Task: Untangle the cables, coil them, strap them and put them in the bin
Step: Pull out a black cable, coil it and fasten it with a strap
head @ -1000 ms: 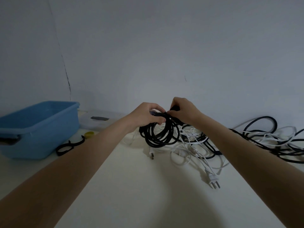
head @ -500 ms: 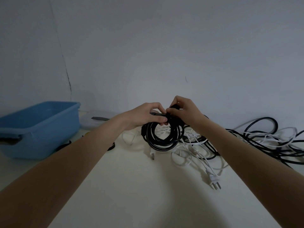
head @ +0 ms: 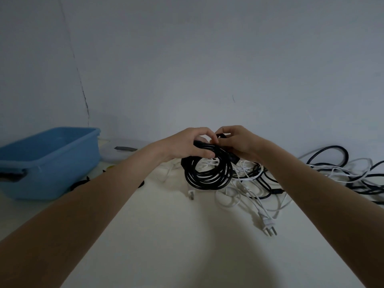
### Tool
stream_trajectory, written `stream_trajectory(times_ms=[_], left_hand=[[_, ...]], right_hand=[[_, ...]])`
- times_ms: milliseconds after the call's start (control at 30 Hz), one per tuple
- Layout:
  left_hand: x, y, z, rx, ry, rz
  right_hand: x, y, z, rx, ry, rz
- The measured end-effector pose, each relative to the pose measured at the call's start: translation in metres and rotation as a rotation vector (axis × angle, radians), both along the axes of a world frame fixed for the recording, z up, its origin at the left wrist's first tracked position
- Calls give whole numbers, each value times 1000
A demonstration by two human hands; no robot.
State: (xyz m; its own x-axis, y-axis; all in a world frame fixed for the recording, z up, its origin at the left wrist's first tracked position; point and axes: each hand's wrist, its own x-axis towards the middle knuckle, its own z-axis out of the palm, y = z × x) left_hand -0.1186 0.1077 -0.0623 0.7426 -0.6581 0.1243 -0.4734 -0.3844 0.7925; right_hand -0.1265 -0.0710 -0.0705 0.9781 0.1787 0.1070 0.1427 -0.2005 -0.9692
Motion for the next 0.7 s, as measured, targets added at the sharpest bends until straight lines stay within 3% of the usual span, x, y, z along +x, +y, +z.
stream_trajectory(times_ms=[133,333,533,700], left_hand=[[-1,-6,-1,5,-36,19],[8,-8,1,-12,-106,132],[20,0,1,-106,-79,201],[27,-2,-3,-132,-42,213]], right_hand=[[7,-2,-9,-72,47,-93],[10,-1,-10,-15,31,-300],[-1,-3,6,-194,-64,49],[6,6,10,-493,-241,-76]])
